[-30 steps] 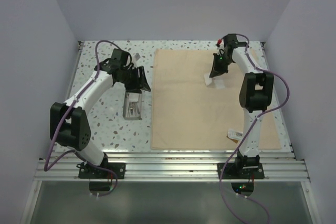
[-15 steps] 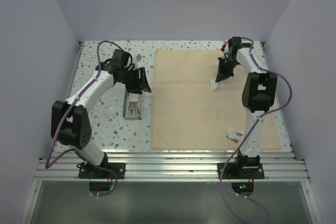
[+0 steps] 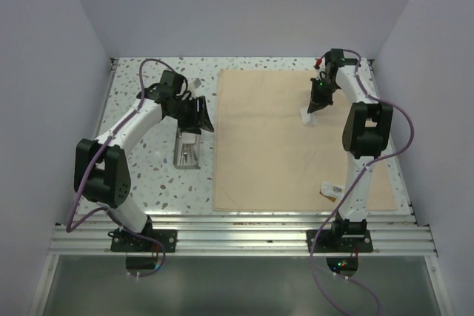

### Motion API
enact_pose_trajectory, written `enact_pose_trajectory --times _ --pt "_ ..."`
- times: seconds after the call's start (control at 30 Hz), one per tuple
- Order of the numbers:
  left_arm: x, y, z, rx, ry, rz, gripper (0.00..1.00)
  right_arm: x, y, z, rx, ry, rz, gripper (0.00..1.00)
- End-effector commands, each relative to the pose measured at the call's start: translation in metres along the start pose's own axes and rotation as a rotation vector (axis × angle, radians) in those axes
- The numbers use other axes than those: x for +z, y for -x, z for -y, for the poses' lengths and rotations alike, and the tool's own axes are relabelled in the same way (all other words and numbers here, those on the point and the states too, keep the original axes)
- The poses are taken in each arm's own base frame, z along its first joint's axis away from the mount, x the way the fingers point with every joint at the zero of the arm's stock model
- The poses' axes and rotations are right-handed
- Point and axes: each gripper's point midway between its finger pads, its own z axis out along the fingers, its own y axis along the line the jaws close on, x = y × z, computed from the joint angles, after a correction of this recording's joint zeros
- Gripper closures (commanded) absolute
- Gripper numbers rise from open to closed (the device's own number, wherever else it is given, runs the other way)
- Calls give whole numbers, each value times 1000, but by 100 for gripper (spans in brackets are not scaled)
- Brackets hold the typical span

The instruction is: Prepare the surgical pack

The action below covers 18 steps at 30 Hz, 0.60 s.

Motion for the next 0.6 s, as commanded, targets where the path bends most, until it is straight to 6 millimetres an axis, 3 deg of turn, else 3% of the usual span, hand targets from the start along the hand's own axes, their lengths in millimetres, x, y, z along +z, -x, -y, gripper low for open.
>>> enact_pose_trajectory --times 0.0,0.37,0.4,0.57 --pt "1 5 6 31 -32 15 43 -16 12 0 -34 -25 44 100" --pt "5 6 6 21 -37 10 43 -7 8 2 -32 -23 21 100" --pt "6 5 5 19 -35 6 43 -9 10 14 -6 -30 24 100" --pt "6 5 5 20 -36 4 43 -5 9 17 -2 -33 16 100"
